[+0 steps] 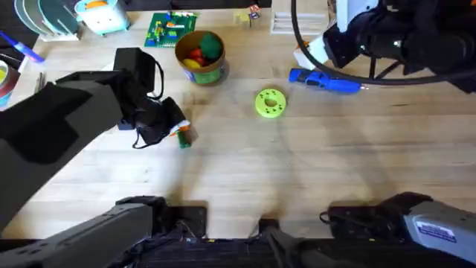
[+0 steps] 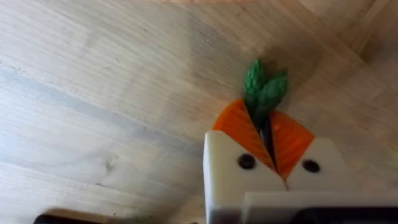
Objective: Pick up the gripper from the table and insert it into the empty holder that is missing its gripper. Then pick up a screw, insert it into the mounting hole, and use the screwdriver to tighten it. Finally, clean up the table by picking up the vegetable and placing it into the bucket.
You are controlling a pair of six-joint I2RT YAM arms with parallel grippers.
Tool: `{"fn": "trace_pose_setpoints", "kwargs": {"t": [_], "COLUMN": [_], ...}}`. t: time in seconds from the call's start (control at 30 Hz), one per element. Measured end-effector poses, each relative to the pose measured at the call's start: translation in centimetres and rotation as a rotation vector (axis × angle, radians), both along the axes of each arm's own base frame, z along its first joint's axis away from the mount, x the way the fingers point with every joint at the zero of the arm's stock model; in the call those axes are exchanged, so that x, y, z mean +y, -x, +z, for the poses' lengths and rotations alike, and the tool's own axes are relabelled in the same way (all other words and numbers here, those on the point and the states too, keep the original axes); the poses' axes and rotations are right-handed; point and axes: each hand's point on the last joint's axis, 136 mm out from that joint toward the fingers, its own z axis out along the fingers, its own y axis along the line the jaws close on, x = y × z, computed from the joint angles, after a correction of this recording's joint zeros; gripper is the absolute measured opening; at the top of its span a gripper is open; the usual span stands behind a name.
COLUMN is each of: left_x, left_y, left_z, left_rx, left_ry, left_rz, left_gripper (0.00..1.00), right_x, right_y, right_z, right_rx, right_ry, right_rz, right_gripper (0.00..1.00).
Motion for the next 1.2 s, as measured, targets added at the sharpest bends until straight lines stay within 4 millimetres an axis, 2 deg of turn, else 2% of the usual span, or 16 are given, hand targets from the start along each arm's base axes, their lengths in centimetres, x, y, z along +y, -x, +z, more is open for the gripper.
{"fn": "trace_pose_setpoints", "kwargs": {"t": [0.1, 0.2, 0.33, 0.43, 0.5, 0.57, 0.63, 0.7, 0.8, 0.97, 1.1, 1.2], "left_x": [-0.5, -0.7, -0.7, -0.6, -0.6, -0.8, -1.2, -1.6, -1.8, -2.2, -2.9, -3.2], "left_y": [0.8, -0.1, -4.6, -8.6, -11.1, -12.8, -14.0, -15.3, -16.9, -19.0, -19.7, -19.5], "left_z": [0.6, 3.0, 9.2, 14.4, 17.1, 18.8, 19.6, 19.8, 18.8, 14.6, 12.2, 11.5], "left_rx": [0.042, 0.031, -0.126, -0.313, -0.440, -0.532, -0.587, -0.624, -0.625, -0.544, -0.492, -0.465], "left_ry": [0.022, 0.030, 0.014, -0.007, -0.019, -0.026, -0.022, -0.017, -0.003, 0.047, 0.093, 0.113], "left_rz": [-0.027, -0.060, -0.111, -0.135, -0.141, -0.146, -0.147, -0.146, -0.128, -0.085, -0.086, -0.086], "left_gripper": [0.017, 0.016, 0.016, 0.016, 0.015, 0.015, 0.015, 0.014, 0.013, 0.013, 0.012, 0.012], "right_x": [0.0, 0.0, 0.0, 0.0, 0.0, 0.0, 0.0, 0.0, 0.0, 0.0, 0.0, 0.0], "right_y": [0.0, 0.0, 0.0, 0.0, 0.0, 0.0, 0.0, 0.0, 0.0, 0.0, 0.0, 0.0], "right_z": [0.0, 0.0, 0.0, 0.0, 0.0, 0.0, 0.0, 0.0, 0.0, 0.0, 0.0, 0.0], "right_rx": [0.000, 0.000, 0.000, 0.000, 0.000, 0.000, 0.000, 0.000, 0.000, 0.000, 0.000, 0.000], "right_ry": [0.000, 0.000, 0.000, 0.000, 0.000, 0.000, 0.000, 0.000, 0.000, 0.000, 0.000, 0.000], "right_rz": [0.000, 0.000, 0.000, 0.000, 0.000, 0.000, 0.000, 0.000, 0.000, 0.000, 0.000, 0.000], "right_gripper": [0.943, 0.943, 0.943, 0.943, 0.943, 0.943, 0.943, 0.943, 0.943, 0.943, 0.943, 0.943]}}
